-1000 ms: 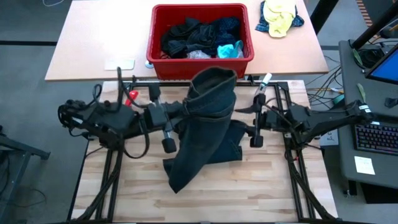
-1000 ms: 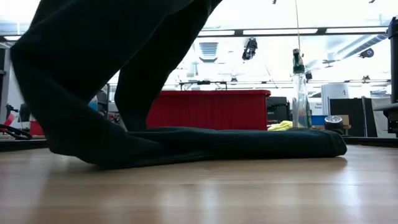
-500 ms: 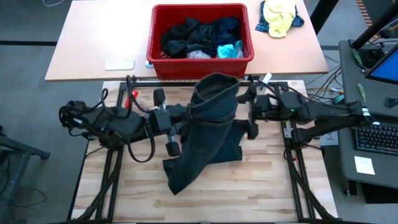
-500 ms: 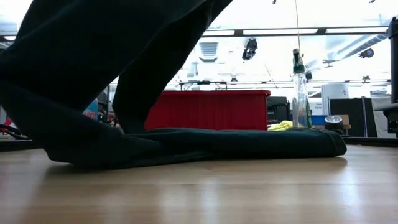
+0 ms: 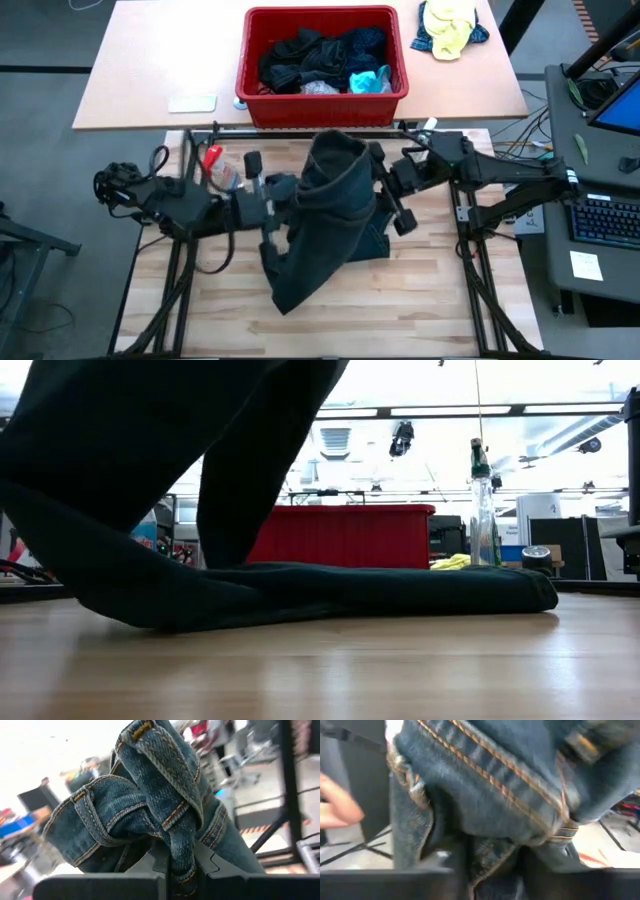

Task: Fold Laundry from Bin
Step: Fold the blue pants

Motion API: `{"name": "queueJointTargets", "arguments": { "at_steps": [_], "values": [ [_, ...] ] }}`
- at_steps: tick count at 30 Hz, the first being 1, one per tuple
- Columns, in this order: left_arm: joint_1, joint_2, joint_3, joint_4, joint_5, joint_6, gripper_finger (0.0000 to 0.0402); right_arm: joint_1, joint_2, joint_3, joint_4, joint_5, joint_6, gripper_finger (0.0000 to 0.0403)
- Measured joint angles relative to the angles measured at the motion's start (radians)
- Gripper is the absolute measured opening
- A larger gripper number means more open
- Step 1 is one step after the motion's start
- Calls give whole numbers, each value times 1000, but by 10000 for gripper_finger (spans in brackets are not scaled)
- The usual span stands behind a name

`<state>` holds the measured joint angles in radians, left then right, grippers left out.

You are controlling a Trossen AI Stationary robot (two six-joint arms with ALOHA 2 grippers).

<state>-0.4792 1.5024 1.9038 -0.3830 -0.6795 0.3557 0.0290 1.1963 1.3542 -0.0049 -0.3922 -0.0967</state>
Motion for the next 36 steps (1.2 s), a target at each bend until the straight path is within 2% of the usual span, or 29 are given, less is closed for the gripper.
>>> {"name": "queueJointTargets", "arguments": {
  "at_steps": [1, 3, 6, 13, 17, 20, 24, 26, 29, 32, 36],
  "values": [
    [-12, 0, 0, 28, 13, 22, 13, 15, 2, 25, -18, -3, -16, 48],
    [-42, 0, 9, 82, 18, 81, 13, 45, 5, 78, -47, -4, -38, 32],
    [-79, 0, 33, 153, 25, 157, 13, 87, 8, 163, -91, -1, -50, 29],
    [-94, 2, 102, 229, 201, 211, 13, 149, 56, 342, -119, 2, -60, 26],
    [-81, 18, 178, 247, 209, 267, 13, 150, 115, 475, -129, 27, -60, 26],
    [-63, 40, 253, 252, 193, 339, 13, 150, 163, 592, -176, 141, -118, 26],
    [-26, 68, 346, 254, 37, 465, 13, 150, 227, 740, -244, 465, -289, 26],
    [5, 81, 392, 255, -20, 500, 13, 149, 264, 806, -244, 580, -369, 26],
    [53, 98, 453, 254, -36, 534, 13, 148, 319, 904, -245, 627, -433, 26],
    [107, 88, 441, 300, -17, 567, 13, 150, 377, 1000, -244, 626, -508, 26],
    [185, 82, 448, 303, 37, 574, 13, 149, 396, 976, -118, 669, -613, 26]
  ]
}}
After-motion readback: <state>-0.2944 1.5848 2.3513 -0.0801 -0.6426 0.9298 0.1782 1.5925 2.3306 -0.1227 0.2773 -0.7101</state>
